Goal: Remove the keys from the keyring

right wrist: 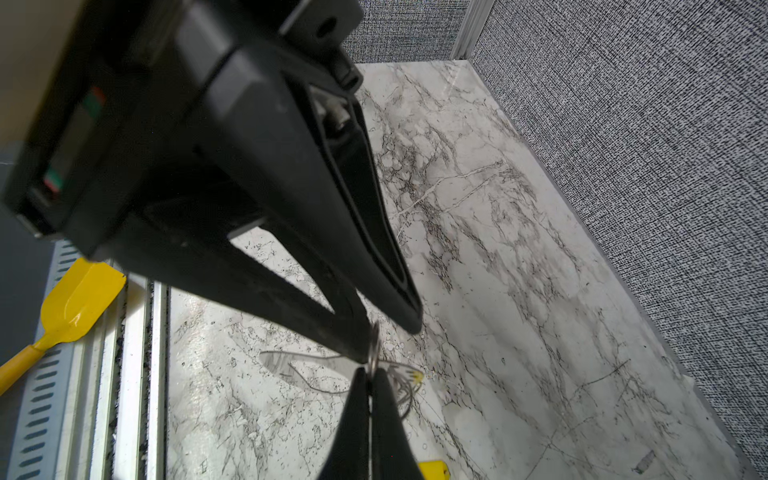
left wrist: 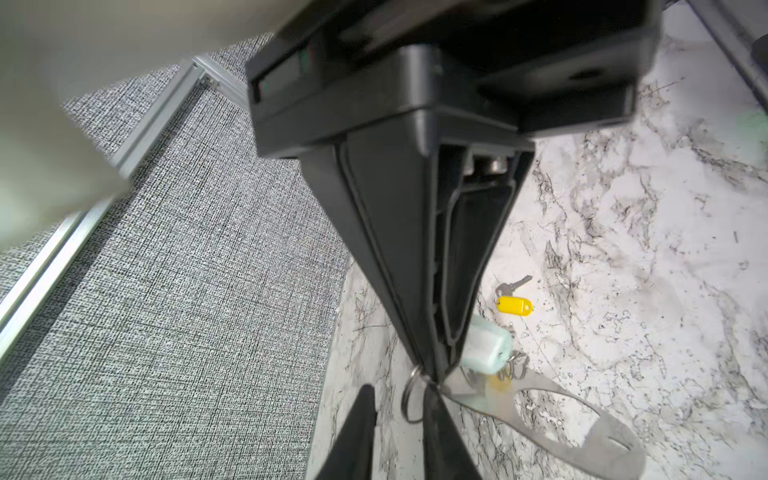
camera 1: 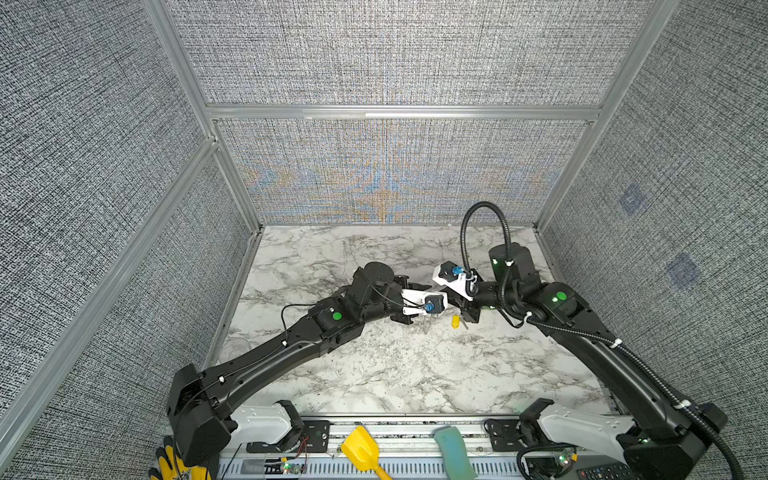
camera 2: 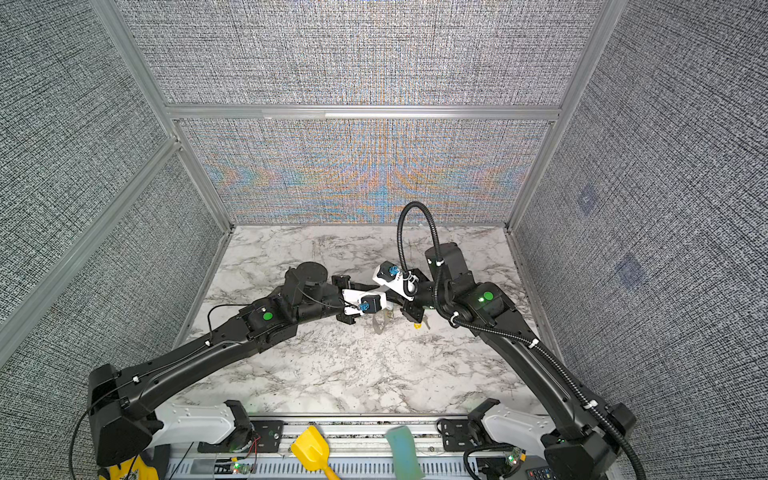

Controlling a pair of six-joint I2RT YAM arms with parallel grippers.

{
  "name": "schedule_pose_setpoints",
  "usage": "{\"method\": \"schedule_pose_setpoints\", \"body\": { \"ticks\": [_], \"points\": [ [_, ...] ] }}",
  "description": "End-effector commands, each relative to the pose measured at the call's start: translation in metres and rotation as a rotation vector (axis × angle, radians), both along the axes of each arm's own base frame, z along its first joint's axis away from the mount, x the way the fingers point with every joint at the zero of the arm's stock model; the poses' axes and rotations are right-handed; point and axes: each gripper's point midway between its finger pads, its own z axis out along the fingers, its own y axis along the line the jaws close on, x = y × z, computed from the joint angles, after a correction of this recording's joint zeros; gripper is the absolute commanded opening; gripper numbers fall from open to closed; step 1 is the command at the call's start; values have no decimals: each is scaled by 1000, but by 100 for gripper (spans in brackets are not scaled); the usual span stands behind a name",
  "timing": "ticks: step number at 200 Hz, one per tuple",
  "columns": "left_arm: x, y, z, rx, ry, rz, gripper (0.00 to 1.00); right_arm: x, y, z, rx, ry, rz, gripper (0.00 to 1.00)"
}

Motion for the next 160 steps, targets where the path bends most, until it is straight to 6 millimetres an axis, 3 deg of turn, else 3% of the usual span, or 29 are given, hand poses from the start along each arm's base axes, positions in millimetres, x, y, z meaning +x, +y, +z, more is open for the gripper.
{"method": "schedule_pose_setpoints", "body": {
  "ticks": [1, 160],
  "points": [
    [2, -1, 2, 9, -22, 8, 23, -4, 2, 2, 8, 11, 18, 0],
    [-5, -8, -14, 98, 16, -36, 3, -7, 7, 0, -21, -26, 60, 0]
  ]
}}
